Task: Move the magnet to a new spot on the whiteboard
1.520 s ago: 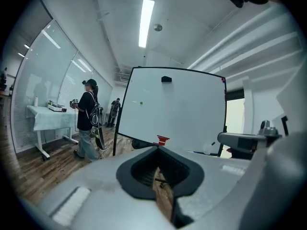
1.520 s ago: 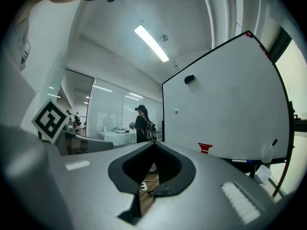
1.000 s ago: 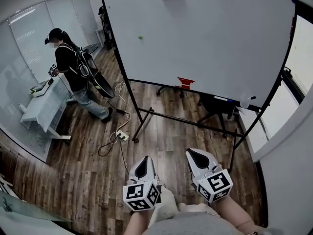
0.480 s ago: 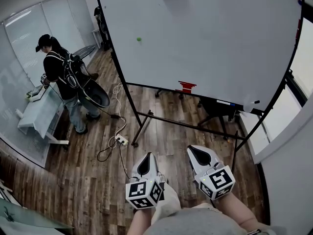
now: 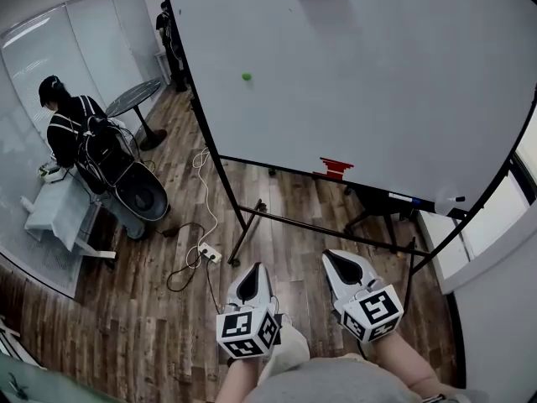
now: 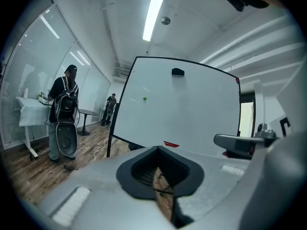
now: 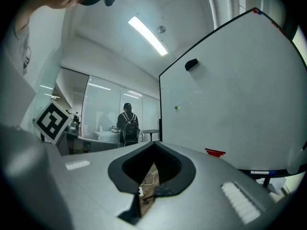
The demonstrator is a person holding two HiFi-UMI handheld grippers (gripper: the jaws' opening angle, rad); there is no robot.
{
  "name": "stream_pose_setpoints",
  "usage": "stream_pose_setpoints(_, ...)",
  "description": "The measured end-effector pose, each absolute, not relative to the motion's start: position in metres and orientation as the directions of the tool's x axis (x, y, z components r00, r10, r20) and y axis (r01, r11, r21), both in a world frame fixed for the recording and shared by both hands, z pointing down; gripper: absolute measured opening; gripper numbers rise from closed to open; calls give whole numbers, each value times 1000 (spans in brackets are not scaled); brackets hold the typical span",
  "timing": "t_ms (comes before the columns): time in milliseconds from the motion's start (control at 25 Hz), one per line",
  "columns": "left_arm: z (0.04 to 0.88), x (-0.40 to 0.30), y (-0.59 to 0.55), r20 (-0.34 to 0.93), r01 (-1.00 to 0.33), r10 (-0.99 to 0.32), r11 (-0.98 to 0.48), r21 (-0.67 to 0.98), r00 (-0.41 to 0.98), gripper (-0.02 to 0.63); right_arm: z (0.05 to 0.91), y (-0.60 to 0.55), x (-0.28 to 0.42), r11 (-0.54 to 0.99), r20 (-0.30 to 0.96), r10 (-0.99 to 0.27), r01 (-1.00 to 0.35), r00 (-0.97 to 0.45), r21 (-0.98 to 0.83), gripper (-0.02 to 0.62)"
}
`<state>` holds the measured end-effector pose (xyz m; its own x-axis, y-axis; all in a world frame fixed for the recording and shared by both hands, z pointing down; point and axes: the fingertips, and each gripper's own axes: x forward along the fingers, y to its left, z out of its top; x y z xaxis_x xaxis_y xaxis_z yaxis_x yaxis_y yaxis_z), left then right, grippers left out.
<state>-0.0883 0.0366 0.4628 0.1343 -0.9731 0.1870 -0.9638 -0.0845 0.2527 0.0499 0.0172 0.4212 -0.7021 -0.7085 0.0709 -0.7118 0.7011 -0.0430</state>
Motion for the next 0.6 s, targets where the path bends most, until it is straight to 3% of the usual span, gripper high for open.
stream_pose_setpoints(600, 454, -193, -103, 186, -964, -970, -109, 242, 156, 5, 407, -120, -53, 689, 55, -723, -725, -689, -25, 0)
